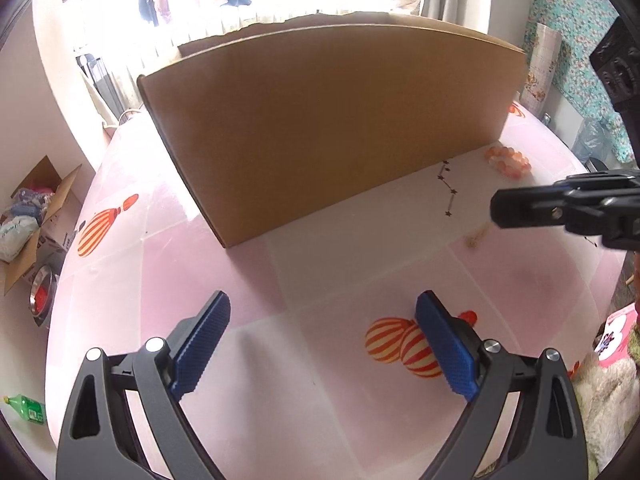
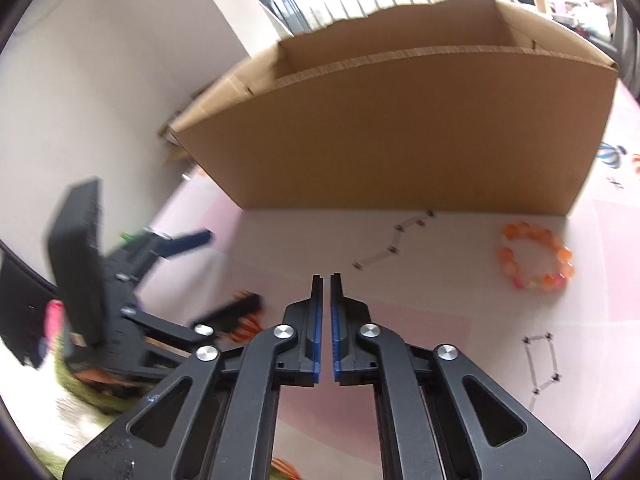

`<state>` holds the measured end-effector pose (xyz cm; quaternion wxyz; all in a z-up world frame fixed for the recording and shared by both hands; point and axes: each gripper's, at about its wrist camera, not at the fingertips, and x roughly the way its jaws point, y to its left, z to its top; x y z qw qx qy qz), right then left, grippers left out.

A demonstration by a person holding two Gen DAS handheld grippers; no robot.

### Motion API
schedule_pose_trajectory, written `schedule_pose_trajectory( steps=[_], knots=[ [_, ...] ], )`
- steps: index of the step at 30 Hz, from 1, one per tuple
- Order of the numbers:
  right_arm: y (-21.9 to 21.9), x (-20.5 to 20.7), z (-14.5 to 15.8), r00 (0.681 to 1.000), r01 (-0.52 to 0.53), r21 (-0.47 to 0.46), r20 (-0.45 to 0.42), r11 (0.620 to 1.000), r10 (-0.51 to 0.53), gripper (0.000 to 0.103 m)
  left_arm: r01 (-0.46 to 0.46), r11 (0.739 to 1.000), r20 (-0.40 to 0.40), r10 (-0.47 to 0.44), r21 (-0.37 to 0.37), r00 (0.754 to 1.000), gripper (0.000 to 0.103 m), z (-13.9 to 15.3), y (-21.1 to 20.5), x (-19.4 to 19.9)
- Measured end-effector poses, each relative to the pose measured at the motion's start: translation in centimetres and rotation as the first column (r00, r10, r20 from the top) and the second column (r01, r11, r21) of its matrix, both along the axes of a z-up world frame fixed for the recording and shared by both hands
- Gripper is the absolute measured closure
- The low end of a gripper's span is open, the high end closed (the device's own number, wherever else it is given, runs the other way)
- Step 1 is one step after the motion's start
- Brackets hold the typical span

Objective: Organize jewelry
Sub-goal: 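Lower the open right tool around the orange-pink bead bracelet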

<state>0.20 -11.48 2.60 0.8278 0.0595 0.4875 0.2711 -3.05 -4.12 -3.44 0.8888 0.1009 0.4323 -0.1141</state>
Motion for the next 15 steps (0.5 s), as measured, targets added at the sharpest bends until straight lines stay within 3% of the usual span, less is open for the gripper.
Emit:
schedule_pose_trajectory(
  steps=[1,8,11,15],
  knots=[
    [0.0,-0.5,-0.1,1.0,0.007,-0.018,-0.002,1.0,-0.007,0.08,0.014,1.0,0.005,-0.014,-0.001,1.0,0.011,0.1,-0.2,-0.3],
    [-3.1,-2.5,0.8,0.995,0.086,-0.02,0.056,0.996,-0.085,0.079,0.163,0.987,0.087,-0.161,-0.015,0.983,0.014,1.6,-3.1,-1.6],
    [-4.7,-2.9,1.3,0.987,0.139,0.005,0.081,0.99,-0.139,0.079,0.218,0.976,0.094,-0.216,-0.011,0.972,0.024,1.7,-4.8,-1.6],
    [-6.9,-3.3,1.2,0.978,0.188,0.045,0.078,0.981,-0.191,0.079,0.256,0.967,0.059,-0.255,-0.008,0.965,0.048,1.2,-7.5,-0.8]
  ],
)
